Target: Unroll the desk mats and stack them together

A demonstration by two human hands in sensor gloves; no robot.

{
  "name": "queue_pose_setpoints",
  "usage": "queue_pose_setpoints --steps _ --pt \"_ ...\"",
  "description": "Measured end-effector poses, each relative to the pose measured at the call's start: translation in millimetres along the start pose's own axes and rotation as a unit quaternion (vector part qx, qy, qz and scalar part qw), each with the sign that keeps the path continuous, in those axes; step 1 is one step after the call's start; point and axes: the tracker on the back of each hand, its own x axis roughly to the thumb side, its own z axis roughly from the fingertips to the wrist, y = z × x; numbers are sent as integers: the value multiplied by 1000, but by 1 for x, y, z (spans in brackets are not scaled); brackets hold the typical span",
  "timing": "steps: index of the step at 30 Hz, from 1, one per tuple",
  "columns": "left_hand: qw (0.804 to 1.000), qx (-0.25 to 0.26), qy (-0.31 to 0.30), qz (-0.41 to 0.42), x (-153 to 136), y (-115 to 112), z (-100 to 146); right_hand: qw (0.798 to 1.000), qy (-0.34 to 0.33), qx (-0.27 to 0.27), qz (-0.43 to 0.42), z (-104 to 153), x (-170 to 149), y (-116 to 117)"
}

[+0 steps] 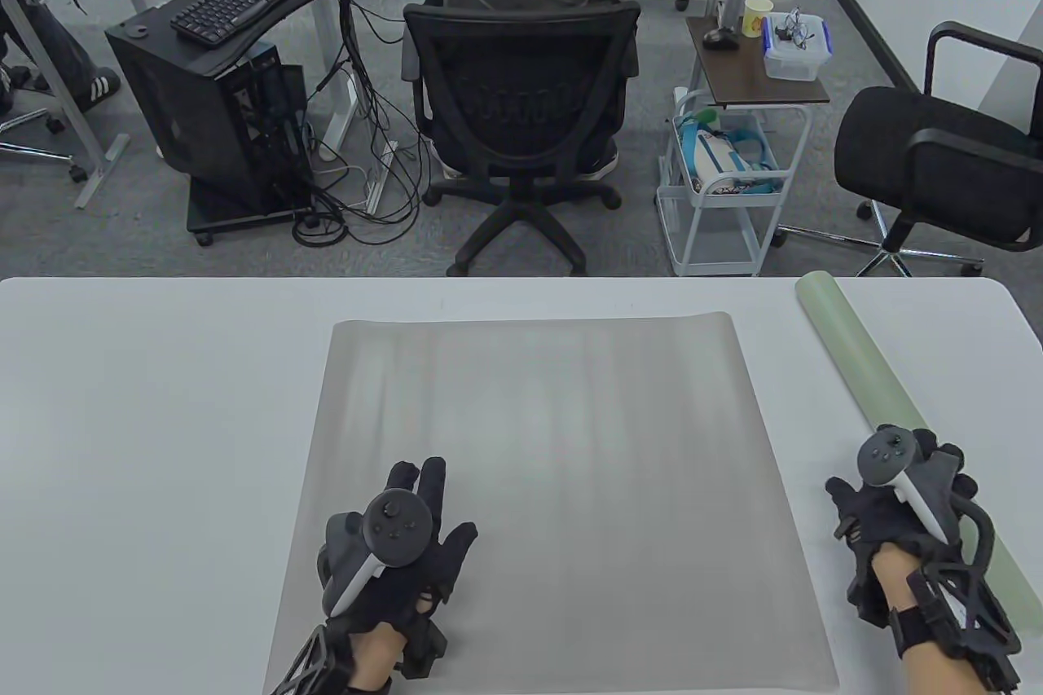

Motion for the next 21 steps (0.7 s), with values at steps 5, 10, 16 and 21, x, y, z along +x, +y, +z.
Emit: queue_pose_setpoints --steps 5,10,16,21 --pt "1000 -3 -7 0 2 -3 1 998 60 17 13 -27 -30 4" --pt "1000 -6 -14 6 3 -3 2 996 84 29 20 -43 -42 21" --pt "1000 -13 -12 3 2 -7 -1 993 105 34 43 -53 -45 31" --pt "1000 -16 -11 1 3 -9 -1 990 107 18 95 -55 -41 29"
